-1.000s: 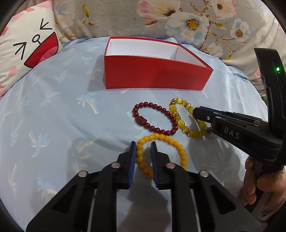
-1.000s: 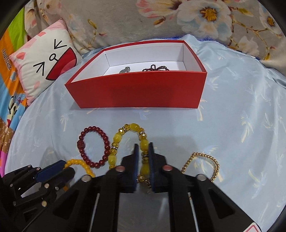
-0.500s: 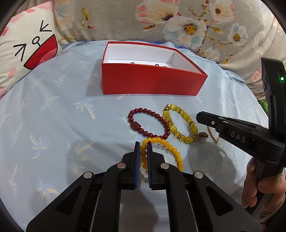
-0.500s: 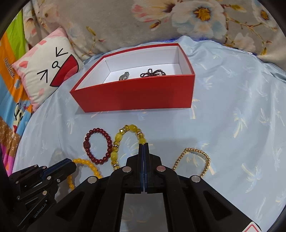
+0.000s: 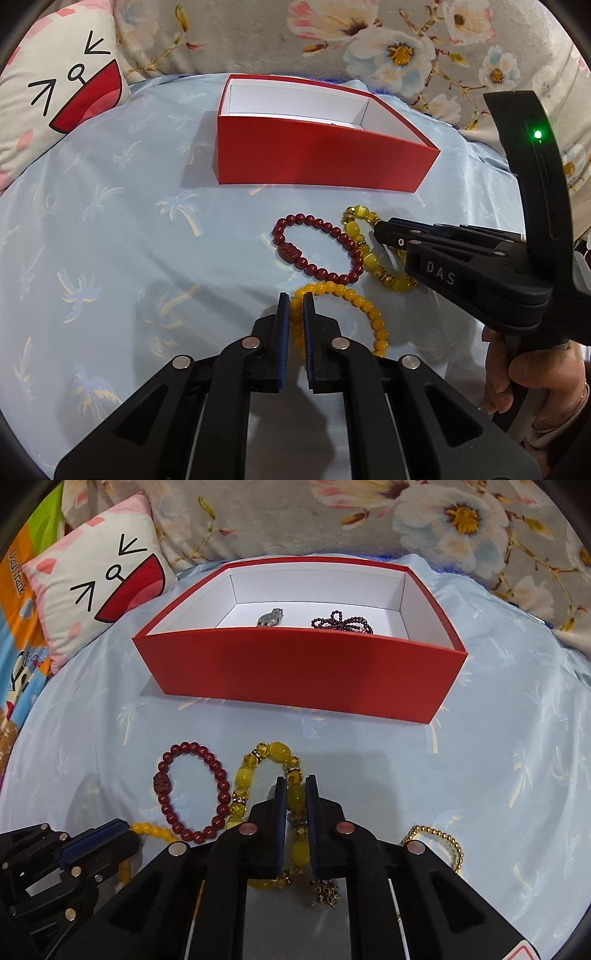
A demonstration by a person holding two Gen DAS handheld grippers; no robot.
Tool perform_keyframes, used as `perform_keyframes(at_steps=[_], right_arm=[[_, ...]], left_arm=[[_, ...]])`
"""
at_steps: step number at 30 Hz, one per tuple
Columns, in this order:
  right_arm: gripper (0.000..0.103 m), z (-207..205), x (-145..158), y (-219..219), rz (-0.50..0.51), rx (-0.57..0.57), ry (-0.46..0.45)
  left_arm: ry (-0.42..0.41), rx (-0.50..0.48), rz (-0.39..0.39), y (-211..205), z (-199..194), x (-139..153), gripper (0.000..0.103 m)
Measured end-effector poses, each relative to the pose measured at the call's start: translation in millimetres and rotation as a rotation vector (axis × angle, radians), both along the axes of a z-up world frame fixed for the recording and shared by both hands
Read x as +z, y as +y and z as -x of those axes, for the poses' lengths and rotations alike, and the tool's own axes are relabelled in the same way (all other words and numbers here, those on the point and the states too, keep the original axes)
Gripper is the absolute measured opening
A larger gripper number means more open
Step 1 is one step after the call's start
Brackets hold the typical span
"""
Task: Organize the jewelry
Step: 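Grasp the yellow bead bracelet with the right tool while the left tool grasps the amber bracelet, then carry the amber and yellow bead bracelets into the red box and release both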
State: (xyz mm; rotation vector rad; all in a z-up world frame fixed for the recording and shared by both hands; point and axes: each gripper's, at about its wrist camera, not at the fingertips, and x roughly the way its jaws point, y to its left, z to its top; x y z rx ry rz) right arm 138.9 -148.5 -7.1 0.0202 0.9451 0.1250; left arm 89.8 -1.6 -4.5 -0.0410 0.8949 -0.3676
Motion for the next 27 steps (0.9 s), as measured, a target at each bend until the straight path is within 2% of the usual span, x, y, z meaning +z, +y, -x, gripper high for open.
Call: perform_keyframes(at_steps=[4,11,20,27], right_arm=[[0.009,6.4,5.6,-3.4,-0.021,-0.007,-0.008],[0.009,26.7,41.8,-18.7,-0.093,-0.029,-0.073],[0.009,36.9,95.5,-35.6,-0.129,-0.033,-0.156],[0.009,12.7,127.3,-42.4,-0.115,-0.022,-0.212]], left_arm=[[0.002,0.005,0.003,0.4,0.2,2.2,0.007],[-0.020,0.001,0.029,2.5,5.0,20.7,0.007],[-0.081,-0.039,0.072,-2.9,1.6,68.8,0.007],[-0.167,-0.060,0.059,-14.1,-29.4,112.4,0.007]])
